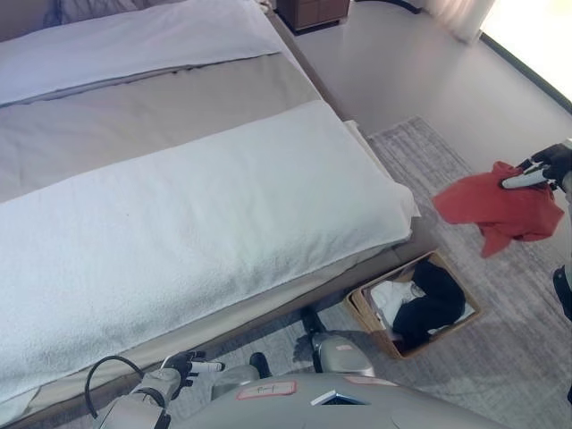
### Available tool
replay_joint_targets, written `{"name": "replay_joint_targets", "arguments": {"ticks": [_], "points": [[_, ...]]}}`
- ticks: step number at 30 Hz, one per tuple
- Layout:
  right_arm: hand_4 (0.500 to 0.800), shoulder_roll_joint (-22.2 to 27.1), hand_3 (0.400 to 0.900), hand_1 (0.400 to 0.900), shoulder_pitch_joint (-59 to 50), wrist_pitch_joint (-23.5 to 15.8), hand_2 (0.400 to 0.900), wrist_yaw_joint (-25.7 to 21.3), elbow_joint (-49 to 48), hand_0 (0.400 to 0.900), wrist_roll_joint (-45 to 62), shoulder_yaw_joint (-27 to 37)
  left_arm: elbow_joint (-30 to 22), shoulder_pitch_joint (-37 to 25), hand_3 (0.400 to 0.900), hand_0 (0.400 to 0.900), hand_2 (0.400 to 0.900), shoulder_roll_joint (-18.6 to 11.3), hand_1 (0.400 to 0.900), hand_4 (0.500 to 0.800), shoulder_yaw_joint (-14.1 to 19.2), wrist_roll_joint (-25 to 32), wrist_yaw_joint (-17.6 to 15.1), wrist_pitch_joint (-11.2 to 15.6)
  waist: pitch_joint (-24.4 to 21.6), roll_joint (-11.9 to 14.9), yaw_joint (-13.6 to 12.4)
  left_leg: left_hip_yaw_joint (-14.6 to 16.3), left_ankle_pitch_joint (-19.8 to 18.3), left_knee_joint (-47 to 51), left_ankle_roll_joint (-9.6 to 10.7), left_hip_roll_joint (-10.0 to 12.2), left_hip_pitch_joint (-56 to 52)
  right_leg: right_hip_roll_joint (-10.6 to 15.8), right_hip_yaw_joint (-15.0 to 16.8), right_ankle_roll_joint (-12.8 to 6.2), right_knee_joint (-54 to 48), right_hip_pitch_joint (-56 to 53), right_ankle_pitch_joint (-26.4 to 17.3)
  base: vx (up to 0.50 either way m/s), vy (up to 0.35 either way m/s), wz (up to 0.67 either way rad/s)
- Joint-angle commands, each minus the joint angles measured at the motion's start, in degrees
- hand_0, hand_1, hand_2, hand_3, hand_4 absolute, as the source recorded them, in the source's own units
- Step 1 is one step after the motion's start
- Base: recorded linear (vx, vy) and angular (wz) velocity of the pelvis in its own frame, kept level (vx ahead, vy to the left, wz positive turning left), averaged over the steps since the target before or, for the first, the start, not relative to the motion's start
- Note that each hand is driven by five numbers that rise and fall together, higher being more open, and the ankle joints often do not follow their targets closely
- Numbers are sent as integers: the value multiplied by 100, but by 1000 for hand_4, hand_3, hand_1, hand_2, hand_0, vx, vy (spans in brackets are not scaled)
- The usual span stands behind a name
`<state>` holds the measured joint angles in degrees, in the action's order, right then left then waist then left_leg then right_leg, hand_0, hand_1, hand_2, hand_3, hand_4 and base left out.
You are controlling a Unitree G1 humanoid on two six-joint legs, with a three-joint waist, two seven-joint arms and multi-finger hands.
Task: Put the clothes on the bed into the basket.
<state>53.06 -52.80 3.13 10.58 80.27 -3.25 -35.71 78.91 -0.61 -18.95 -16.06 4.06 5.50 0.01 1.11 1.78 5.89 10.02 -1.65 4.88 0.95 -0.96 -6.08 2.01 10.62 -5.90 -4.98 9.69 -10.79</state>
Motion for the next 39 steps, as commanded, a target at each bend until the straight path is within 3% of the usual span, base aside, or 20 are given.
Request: {"name": "replay_joint_targets", "arguments": {"ticks": [1, 8, 9, 10, 39], "points": [[500, 483, 400, 400, -819, -179, 400, -249, 194, 400, -181, -83, 260, -4, 900, 900, 900, -291, 900, 800, -57, -255, -6, 7, 19, 28, -20, -94, -569, -236, -5, 122, -17, 202, -19, -430, 292, -30, 270, -10, -9, -15], [500, 460, 400, 400, -815, -183, 400, -264, 117, 400, -116, -49, 227, -14, 900, 900, 900, -251, 900, 800, -92, -249, -23, -1, 31, -22, -11, -83, -548, -234, -8, 119, -9, 173, 27, -410, 272, -28, 264, -6, -6, -4], [526, 469, 443, 443, -851, -178, 443, -299, 100, 443, -118, -63, 224, -25, 900, 900, 900, -245, 900, 800, -98, -238, -26, -1, 29, -27, -13, -106, -552, -242, -11, 120, -1, 174, 17, -400, 285, -27, 275, 0, 0, 0], [800, 469, 900, 900, -853, -178, 900, -299, 101, 900, -118, -66, 224, -25, 900, 900, 900, -243, 900, 800, -98, -238, -26, -1, 28, -29, -10, -109, -552, -243, -11, 120, 1, 175, 14, -400, 286, -27, 276, -4, -3, 4], [800, 555, 900, 900, -472, -159, 900, -245, 129, 900, -226, 101, 271, -39, 900, 900, 900, -251, 900, 800, -108, -397, -49, -45, 3, 46, -152, -371, -516, -206, 41, 167, 10, 276, -321, -285, 195, -243, 377, 3, -3, 5]]}}
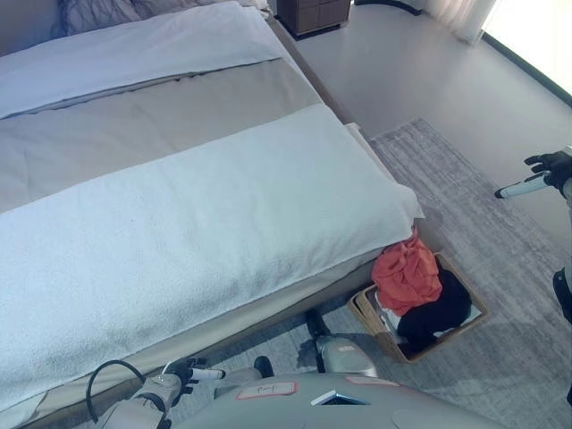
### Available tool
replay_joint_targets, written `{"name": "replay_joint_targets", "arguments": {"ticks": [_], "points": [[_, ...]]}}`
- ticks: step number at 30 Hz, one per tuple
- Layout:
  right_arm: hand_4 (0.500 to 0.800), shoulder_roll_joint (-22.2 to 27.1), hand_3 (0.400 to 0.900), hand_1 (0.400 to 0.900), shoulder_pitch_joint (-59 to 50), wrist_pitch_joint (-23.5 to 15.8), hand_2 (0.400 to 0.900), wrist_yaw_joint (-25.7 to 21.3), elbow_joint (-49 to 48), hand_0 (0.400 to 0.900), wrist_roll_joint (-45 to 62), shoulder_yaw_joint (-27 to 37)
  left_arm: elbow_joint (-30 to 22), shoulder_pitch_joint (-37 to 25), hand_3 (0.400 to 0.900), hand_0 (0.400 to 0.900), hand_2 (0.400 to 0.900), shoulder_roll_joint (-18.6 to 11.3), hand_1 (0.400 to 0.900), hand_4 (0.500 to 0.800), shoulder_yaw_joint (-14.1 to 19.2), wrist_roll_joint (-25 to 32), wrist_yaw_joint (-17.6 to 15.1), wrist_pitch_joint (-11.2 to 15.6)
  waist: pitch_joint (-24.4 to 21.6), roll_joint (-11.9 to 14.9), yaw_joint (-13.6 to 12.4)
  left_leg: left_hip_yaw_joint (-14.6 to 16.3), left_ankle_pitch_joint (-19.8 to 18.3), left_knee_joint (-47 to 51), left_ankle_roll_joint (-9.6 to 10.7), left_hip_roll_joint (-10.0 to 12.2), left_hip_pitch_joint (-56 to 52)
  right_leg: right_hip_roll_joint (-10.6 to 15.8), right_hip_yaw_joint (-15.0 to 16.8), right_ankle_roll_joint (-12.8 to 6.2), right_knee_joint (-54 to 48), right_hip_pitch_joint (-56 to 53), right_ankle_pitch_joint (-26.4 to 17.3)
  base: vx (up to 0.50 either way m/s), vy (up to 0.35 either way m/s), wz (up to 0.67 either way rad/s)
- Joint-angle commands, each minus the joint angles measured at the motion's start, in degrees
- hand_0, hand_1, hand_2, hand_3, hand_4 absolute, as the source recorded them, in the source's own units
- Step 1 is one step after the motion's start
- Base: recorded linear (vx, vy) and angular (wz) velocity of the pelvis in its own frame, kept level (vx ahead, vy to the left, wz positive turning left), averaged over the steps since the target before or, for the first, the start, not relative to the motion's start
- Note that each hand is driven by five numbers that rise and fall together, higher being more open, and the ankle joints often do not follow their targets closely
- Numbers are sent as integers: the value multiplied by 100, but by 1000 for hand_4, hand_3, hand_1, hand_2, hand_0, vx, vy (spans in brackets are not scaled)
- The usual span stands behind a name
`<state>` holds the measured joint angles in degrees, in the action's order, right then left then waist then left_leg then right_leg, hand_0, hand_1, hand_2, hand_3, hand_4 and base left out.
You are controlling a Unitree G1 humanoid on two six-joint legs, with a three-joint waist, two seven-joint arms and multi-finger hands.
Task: Put the clothes on the bed into the basket.
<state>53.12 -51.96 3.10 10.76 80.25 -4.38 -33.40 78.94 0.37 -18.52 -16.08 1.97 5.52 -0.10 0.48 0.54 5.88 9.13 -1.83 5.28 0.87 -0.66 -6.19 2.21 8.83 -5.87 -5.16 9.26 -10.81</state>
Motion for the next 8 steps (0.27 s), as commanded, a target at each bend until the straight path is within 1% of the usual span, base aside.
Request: {"name": "replay_joint_targets", "arguments": {"ticks": [1, 8], "points": [[800, 553, 900, 900, -525, -157, 900, -268, 137, 900, -118, -105, 264, -139, 900, 900, 900, -296, 900, 800, -111, -194, -53, -34, 63, 170, -157, -292, -498, -249, 50, 138, 23, 262, -150, -285, 211, -206, 384, 4, 0, 9], [800, 574, 900, 900, -466, -152, 900, -280, 86, 900, -91, -55, 236, -153, 900, 900, 900, -285, 900, 800, -127, -185, -51, -29, 62, 168, -164, -346, -498, -255, 57, 145, 28, 277, -218, -255, 208, -239, 421, 2, 2, 3]]}}
